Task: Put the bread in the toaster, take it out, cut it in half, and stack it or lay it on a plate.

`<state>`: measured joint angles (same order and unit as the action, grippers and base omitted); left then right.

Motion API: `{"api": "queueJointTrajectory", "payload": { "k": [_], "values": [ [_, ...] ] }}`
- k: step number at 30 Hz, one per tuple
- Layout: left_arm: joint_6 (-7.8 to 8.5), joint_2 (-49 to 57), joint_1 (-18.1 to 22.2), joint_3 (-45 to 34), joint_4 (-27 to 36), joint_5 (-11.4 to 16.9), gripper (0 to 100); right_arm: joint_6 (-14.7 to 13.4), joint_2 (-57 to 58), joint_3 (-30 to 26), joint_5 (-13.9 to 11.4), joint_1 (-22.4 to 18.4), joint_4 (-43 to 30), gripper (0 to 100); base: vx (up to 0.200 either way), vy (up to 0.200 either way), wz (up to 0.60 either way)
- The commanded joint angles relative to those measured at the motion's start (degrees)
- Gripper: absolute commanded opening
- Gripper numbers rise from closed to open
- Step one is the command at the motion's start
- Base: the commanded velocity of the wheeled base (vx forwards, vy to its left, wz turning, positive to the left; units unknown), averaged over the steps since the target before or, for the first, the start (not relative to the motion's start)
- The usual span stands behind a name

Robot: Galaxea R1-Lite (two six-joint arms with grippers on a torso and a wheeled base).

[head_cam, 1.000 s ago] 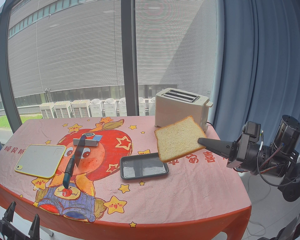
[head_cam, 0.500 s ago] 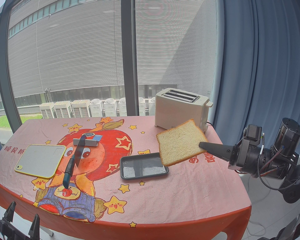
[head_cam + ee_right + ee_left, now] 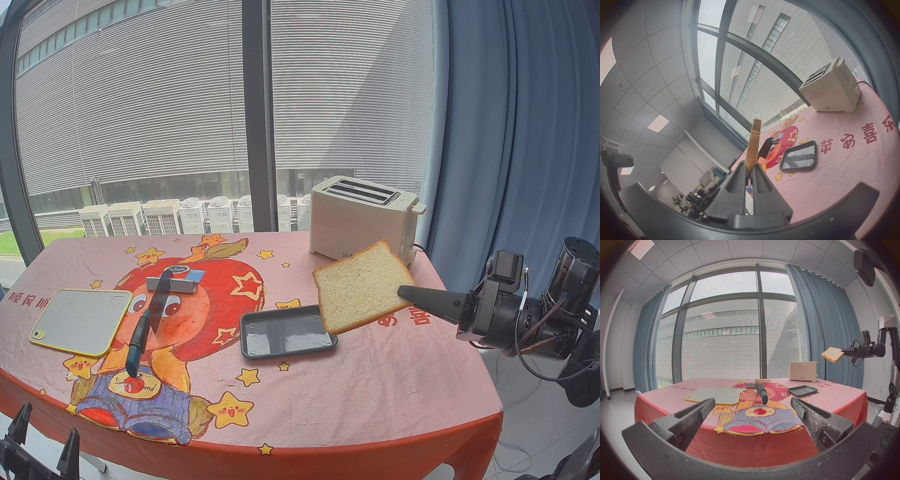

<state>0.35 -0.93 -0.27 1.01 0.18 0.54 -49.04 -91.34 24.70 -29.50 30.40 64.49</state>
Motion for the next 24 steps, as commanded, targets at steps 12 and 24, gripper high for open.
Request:
{"api": "queueJointTrajectory", "payload": {
  "k": [12, 24],
  "values": [
    [0.00, 0.93, 0.00, -1.01, -0.01, -0.01, 100, 3.16, -0.33, -0.79, -0.03, -0.43, 0.64, 0, 0.000, 0.000, 0.00],
    [0.00, 0.93, 0.00, -1.01, -0.01, -0.01, 100, 7.56, -0.50, -1.93, -0.03, -0.78, 0.64, 0, 0.000, 0.000, 0.00]
  ]
}}
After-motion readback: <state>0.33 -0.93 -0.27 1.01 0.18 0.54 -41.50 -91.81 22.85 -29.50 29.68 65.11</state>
